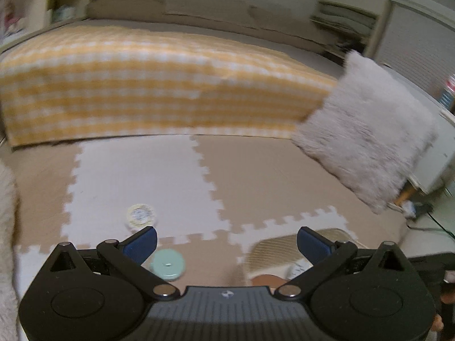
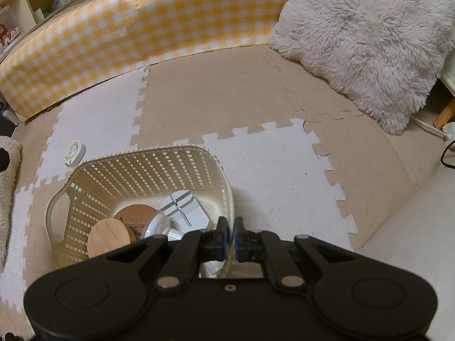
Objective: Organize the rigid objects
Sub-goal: 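Raise the left tool and move it over the mint-green tape measure, then close the left tool on the mint-green tape measure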
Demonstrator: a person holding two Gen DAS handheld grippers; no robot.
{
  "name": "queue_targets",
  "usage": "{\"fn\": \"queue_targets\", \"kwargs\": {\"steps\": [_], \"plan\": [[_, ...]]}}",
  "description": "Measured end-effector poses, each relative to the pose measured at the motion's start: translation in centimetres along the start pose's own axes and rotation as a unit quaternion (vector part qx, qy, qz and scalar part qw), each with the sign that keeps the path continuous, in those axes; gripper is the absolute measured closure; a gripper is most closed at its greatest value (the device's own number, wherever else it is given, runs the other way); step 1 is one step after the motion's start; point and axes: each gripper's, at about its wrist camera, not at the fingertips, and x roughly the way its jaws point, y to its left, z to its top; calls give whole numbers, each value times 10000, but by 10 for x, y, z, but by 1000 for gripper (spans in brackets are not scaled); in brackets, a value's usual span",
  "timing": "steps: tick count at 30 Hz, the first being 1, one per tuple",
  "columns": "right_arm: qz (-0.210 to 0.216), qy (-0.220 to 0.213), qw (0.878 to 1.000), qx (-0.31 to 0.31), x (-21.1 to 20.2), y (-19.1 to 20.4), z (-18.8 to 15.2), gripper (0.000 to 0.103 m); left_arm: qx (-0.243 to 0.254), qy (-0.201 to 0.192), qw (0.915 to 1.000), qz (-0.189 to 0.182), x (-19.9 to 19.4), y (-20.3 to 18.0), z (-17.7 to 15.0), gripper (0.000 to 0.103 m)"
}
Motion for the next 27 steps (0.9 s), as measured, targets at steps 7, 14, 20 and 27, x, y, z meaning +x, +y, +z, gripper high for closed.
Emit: {"fn": "queue_targets", "kwargs": {"steps": [7, 14, 20, 27], "plan": [[-51, -65, 9999, -69, -1, 0, 0, 95, -187, 243, 9991, 303, 27, 25, -14, 0], [-49, -80, 10000, -27, -1, -2, 0, 94, -344, 345, 9973, 553, 51, 41, -32, 0], [-104, -74, 9999, 74, -3, -4, 1, 85, -521, 479, 9955, 635, 71, 58, -45, 0], [-47, -45, 9999, -97, -2, 2, 0, 97, -289, 513, 9968, 546, 90, 59, -56, 0]]}}
